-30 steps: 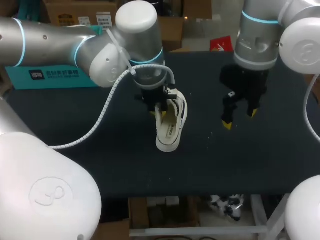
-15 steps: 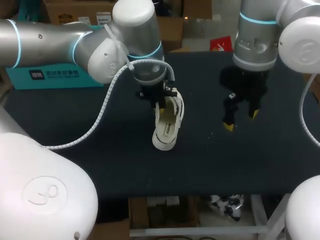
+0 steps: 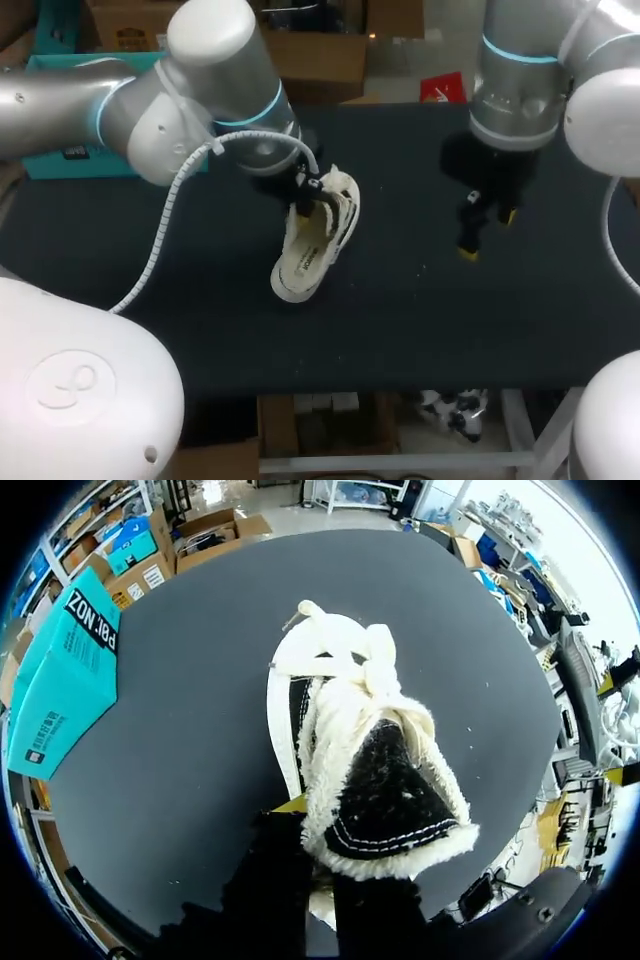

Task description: Open the shoe tongue, take the insole out of the shoe, put the insole back into the shoe, and pack the shoe into the shoebox

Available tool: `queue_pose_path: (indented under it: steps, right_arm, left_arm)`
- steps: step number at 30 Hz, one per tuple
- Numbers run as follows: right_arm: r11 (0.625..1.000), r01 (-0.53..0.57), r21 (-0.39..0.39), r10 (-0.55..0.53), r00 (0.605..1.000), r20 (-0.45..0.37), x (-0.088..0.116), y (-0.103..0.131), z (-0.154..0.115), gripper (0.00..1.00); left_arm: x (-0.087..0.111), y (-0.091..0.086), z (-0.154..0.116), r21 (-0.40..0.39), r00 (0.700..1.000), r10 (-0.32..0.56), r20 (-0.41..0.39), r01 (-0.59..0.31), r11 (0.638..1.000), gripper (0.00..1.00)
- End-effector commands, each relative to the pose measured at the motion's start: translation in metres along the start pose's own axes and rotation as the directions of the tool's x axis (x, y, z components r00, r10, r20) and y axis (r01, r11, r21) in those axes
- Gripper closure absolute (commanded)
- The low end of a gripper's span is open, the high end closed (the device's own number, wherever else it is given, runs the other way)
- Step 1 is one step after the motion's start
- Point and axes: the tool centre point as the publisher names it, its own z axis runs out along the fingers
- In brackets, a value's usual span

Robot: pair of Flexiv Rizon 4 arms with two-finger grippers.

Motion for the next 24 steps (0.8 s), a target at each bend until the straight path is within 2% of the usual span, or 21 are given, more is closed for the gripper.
queue_pose_path:
  steps: [1,5,6,8,9,11,14,19,22,23,24]
  right_arm:
    - [0.991,0.077,-0.109,-0.072,0.996,0.044,-0.002,-0.020,0.000,0.00]
    - [0.988,0.129,-0.082,-0.126,0.991,0.041,-0.011,-0.020,-0.007,0.00]
    - [0.982,0.160,-0.099,-0.156,0.987,0.046,-0.013,-0.020,-0.008,0.00]
    - [0.978,0.196,-0.071,-0.195,0.981,0.016,-0.019,-0.018,-0.010,0.00]
    - [0.970,0.228,-0.083,-0.227,0.974,0.020,-0.021,-0.016,-0.011,0.00]
    - [0.964,0.266,-0.026,-0.267,0.964,-0.014,-0.024,-0.011,-0.015,0.00]
    - [0.962,0.272,-0.017,-0.272,0.962,-0.024,-0.025,-0.008,-0.016,0.00]
    - [0.962,0.272,-0.017,-0.272,0.962,-0.024,-0.025,-0.008,-0.016,0.00]
    - [0.962,0.272,-0.017,-0.272,0.962,-0.024,-0.025,-0.008,-0.016,0.00]
    - [0.962,0.272,-0.017,-0.272,0.962,-0.024,-0.025,-0.008,-0.016,0.00]
    - [0.962,0.272,-0.017,-0.272,0.962,-0.024,-0.025,-0.008,-0.016,0.00]
  left_arm:
    - [-0.011,0.012,-0.019,0.055,0.995,0.077,-0.062,-0.073,0.996,1.00]
    - [-0.015,0.016,-0.033,0.077,0.986,0.161,-0.043,-0.157,0.985,1.00]
    - [-0.016,0.017,-0.036,0.082,0.983,0.180,-0.041,-0.176,0.981,1.00]
    - [-0.019,0.019,-0.042,0.086,0.977,0.208,-0.039,-0.204,0.975,1.00]
    - [-0.020,0.020,-0.044,0.087,0.974,0.226,-0.033,-0.223,0.971,1.00]
    - [-0.024,0.020,-0.048,0.085,0.962,0.271,-0.028,-0.268,0.960,1.00]
    - [-0.032,0.017,-0.054,0.087,0.942,0.335,-0.028,-0.332,0.939,1.00]
    - [-0.059,-0.006,-0.078,0.129,0.902,0.431,0.015,-0.430,0.894,1.00]
    - [-0.085,-0.024,-0.107,0.196,0.855,0.517,0.043,-0.514,0.835,1.00]
    - [-0.091,-0.029,-0.113,0.207,0.848,0.528,0.054,-0.527,0.825,1.00]
    - [-0.106,-0.041,-0.125,0.225,0.832,0.550,0.073,-0.551,0.804,1.00]
